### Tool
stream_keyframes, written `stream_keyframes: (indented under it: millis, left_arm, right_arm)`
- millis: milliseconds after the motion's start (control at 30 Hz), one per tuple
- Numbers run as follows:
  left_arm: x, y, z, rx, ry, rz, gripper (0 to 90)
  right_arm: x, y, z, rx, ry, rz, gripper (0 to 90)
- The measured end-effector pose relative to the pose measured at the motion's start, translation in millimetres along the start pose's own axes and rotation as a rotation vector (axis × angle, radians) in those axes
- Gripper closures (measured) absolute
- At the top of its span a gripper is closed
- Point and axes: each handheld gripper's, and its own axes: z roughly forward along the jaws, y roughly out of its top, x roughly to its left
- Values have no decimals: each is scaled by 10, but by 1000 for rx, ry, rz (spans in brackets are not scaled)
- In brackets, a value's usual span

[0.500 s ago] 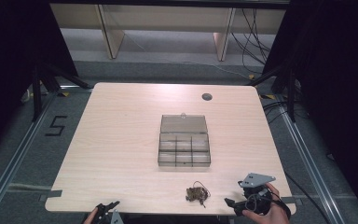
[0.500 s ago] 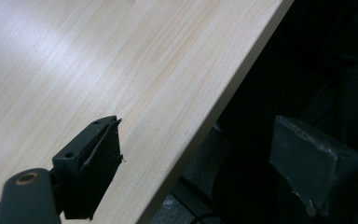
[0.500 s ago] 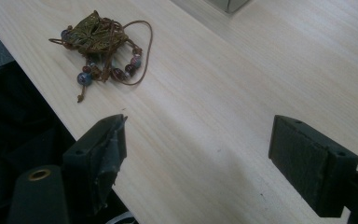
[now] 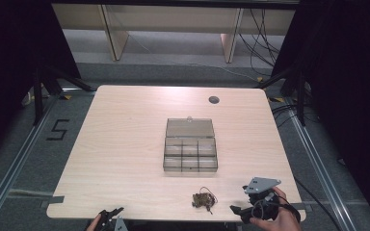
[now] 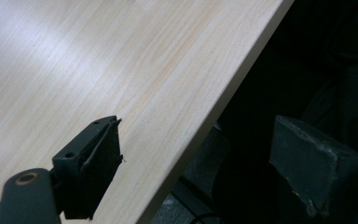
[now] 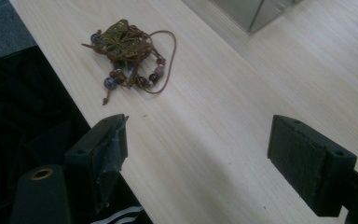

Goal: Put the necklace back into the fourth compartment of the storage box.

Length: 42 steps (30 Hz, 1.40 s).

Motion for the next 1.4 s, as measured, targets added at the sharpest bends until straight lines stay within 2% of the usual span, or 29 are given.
stream_keyframes:
  millis: [200,233,267,333,400,433,467,600,633,700,767,800,867,1100,1133,1167,1333,1367,1400]
  left_arm:
    - [-1,-1,1,1,-12,-1,158]
    - [-1,-1,1,1,-12,-1,158]
    - [-1,-3,1,1,-9,-1,158]
    - [1,-2,5,4,1,3,158]
    - [-2,-1,3,3,-10,1,158]
    - [-2,-2,4,4,-11,0,158]
    - [-2,-3,3,4,-10,-2,158]
    - [-1,-2,2,3,-10,-2,158]
    - [-1,-2,3,4,-10,-2,158]
    - [0,-2,4,3,-11,-3,158]
    - [1,-2,7,5,-1,0,158]
    - [0,-1,2,4,-12,-2,158]
    - [1,-3,-1,3,-3,-1,158]
    - [2,-5,-4,-1,-10,-3,158]
    - [-1,-5,-4,-2,-8,-4,158]
    - [0,-6,-3,1,0,2,158]
    - [-1,-5,-5,0,-3,2,158]
    - [-2,-5,-4,2,-4,6,158]
    - [-2,-6,-5,1,-4,6,158]
  right_arm:
    - [42,141,62,20,10,-48,213]
    - [47,171,67,37,21,-52,214]
    - [58,194,92,28,16,-61,216]
    - [81,259,108,49,26,-72,221]
    - [99,317,155,46,32,-105,222]
    - [119,340,178,44,23,-103,223]
    - [124,366,198,41,24,-132,225]
    - [171,446,222,59,42,-136,231]
    - [167,466,252,53,46,-168,231]
    - [189,480,253,71,41,-149,232]
    - [205,538,306,76,57,-181,232]
    - [205,538,306,76,57,-181,232]
    - [243,594,368,90,82,-219,233]
    - [308,696,494,113,97,-266,232]
    - [344,725,524,133,108,-273,234]
    - [353,740,553,135,119,-297,237]
    - [400,790,659,172,136,-319,255]
    - [411,795,666,182,129,-297,256]
    - [398,806,690,179,137,-321,259]
